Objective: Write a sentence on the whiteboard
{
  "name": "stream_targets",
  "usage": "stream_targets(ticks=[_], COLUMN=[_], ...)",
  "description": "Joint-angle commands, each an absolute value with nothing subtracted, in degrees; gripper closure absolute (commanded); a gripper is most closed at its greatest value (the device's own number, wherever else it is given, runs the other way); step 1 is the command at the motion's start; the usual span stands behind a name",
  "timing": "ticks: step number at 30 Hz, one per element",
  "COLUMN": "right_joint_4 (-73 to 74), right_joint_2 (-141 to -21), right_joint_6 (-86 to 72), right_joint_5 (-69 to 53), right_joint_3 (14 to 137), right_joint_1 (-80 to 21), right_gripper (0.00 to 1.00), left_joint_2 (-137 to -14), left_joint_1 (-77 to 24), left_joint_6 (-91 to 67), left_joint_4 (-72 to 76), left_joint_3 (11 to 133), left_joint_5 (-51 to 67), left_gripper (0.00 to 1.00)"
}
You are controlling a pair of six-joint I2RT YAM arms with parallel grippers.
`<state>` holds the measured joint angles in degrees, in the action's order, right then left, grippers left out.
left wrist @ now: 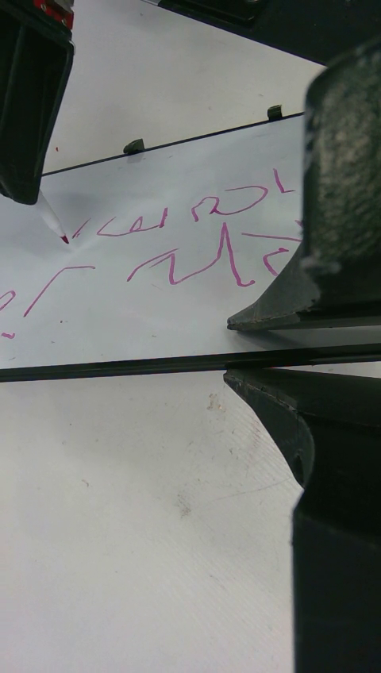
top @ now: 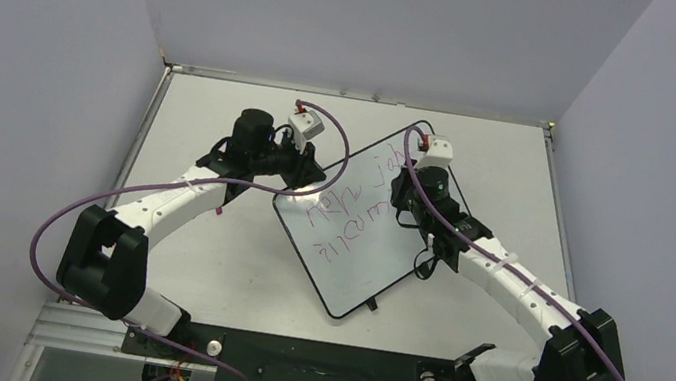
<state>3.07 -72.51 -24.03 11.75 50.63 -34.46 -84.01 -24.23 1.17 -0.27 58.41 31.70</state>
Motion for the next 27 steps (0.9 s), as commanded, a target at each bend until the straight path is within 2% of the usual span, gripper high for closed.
stream_targets(ticks=[1,27], right_joint_4=[0.5,0.5], right_joint_2=[-74.4,-71.6], right_joint_6=[-24.2,-24.1], right_joint_5=[10.8,9.6], right_joint_3=[53.7,51.2], right_joint_1=[-33.9,-31.0], right_gripper=[1.00,1.00], left_joint_2=[-82.8,-82.9], left_joint_1=[-23.4,-23.4], left_joint_6=[3.9,3.8], left_joint_4=[1.4,1.4], left_joint_3=[58.2,58.2], left_joint_5=[30.7,30.9], left_gripper=[1.00,1.00])
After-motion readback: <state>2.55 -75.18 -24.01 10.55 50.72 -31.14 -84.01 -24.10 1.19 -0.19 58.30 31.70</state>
